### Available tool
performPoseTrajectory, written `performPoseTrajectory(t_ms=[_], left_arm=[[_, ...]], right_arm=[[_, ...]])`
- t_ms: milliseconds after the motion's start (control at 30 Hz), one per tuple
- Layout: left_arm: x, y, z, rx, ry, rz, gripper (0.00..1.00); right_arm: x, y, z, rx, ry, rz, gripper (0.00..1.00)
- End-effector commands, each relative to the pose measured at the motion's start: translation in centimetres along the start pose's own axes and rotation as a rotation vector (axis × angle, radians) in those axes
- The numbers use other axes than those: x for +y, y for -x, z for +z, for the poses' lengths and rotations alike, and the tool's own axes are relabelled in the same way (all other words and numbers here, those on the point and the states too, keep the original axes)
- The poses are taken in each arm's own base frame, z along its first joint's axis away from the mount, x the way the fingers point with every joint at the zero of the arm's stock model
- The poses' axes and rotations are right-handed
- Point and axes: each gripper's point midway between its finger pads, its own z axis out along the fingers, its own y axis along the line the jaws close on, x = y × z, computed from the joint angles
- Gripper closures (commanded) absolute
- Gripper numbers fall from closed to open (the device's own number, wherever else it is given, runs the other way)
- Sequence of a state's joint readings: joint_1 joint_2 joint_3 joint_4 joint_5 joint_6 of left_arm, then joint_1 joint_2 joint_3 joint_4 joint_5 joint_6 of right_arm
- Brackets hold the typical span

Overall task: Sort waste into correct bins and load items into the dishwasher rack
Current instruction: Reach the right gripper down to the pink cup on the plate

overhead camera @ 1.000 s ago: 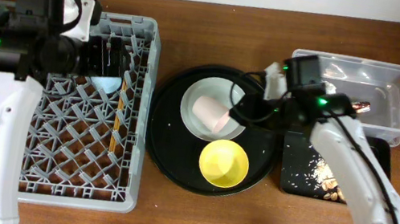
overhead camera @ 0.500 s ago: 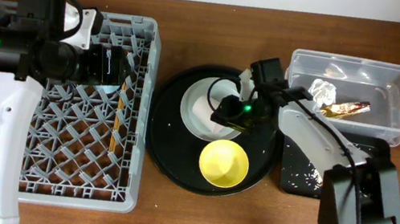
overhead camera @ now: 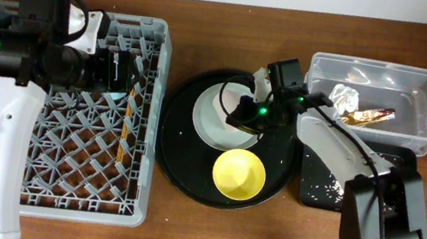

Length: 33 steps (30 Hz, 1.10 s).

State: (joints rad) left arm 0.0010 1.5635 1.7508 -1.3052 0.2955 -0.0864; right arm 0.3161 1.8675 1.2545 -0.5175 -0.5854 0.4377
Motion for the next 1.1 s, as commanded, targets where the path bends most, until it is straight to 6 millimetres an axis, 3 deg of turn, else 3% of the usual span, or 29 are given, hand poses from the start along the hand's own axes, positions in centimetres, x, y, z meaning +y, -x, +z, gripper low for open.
performPoseTrajectory(t_ms=[0,233,333,367,433,467,733,867,1067], left_arm=[[0.1,-0.1,0.0,0.007,0.004,0.011,0.01],[0.1,-0.2,0.0,0.010,0.005,0.010,0.01],[0.1,-0.2,0.0,0.010,0.004,0.010,0.01],[0.1,-0.2,0.0,0.010,0.004,0.010,0.01],[0.1,-0.2,0.0,0.010,0.004,0.010,0.01],[0.1,-0.2,0.0,0.010,0.004,0.010,0.01],[0.1,-0.3,-0.1,0.013,0.004,0.009,0.01],[0.1,-0.3,-0.1,0.014,0.005,0.009,0.01],[0.1,-0.4,-0.1,0.017,0.005,0.008,0.01]], right_arm=[[0.2,-0.2,0.3,0.004,0.008,-0.013,0.96],[-0.2,-0.6,0.2,0.020,-0.009,-0.014,0.95],[-1.0,-0.5,0.2,0.009,-0.056,-0.009,0.75],[-1.5,-0.3,0.2,-0.003,-0.083,-0.009,0.60],[-1.9,0.1,0.2,-0.021,-0.107,-0.013,0.46],[-1.8,0.2,0.2,-0.027,-0.103,-0.017,0.45],[-1.8,1.0,1.2,-0.094,-0.053,0.007,0.48],[-1.8,1.2,1.3,-0.103,-0.053,-0.102,0.49],[-0.8,2.1,1.0,-0.131,0.005,-0.140,0.71]])
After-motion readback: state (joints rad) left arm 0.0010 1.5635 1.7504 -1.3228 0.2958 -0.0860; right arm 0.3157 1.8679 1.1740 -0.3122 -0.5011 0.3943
